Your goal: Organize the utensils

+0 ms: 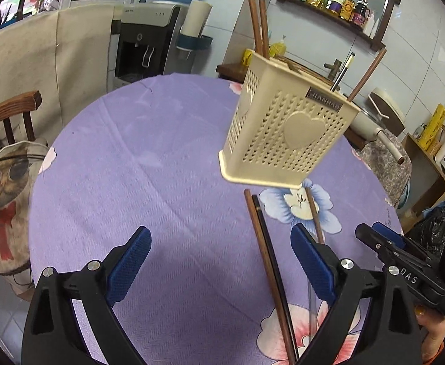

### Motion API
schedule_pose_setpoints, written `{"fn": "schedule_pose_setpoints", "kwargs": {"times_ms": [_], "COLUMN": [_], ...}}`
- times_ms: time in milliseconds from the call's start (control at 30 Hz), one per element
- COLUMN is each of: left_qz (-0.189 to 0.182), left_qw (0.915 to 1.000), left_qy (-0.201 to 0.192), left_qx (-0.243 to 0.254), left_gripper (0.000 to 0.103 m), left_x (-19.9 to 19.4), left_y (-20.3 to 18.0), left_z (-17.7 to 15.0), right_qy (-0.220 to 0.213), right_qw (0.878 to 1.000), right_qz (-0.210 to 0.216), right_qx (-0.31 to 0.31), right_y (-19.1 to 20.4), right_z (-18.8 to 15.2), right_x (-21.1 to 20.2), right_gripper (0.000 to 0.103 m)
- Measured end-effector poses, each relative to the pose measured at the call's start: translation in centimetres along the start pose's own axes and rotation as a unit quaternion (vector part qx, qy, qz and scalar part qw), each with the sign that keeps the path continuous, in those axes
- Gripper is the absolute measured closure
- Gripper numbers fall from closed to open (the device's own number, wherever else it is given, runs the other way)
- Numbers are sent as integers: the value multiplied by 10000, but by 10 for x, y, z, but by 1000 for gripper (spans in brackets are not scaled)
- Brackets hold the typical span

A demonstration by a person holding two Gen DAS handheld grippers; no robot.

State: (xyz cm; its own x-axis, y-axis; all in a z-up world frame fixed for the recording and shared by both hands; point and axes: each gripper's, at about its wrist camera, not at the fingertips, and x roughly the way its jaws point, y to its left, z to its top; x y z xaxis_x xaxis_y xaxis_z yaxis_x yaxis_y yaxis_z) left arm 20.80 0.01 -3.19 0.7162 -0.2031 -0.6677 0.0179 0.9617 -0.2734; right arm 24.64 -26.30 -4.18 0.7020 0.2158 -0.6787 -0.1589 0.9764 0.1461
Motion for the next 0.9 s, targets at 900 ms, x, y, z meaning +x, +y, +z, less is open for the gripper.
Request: {"fn": "schedule_pose_setpoints", "kwargs": {"times_ms": [900], "left_qz": [-51], "left_qw": [9995], "left_qy": [247], "left_qx": [-200], "left_gripper": [36], "left_x": [12], "left_y": [3], "left_z": [-13], "right_qy": [362], "right_qw": [9992], "right_qz": [-165], "right_qx": [84], "right_y": [2], "right_z": [-16], "right_x": [21], "right_gripper": [37]}}
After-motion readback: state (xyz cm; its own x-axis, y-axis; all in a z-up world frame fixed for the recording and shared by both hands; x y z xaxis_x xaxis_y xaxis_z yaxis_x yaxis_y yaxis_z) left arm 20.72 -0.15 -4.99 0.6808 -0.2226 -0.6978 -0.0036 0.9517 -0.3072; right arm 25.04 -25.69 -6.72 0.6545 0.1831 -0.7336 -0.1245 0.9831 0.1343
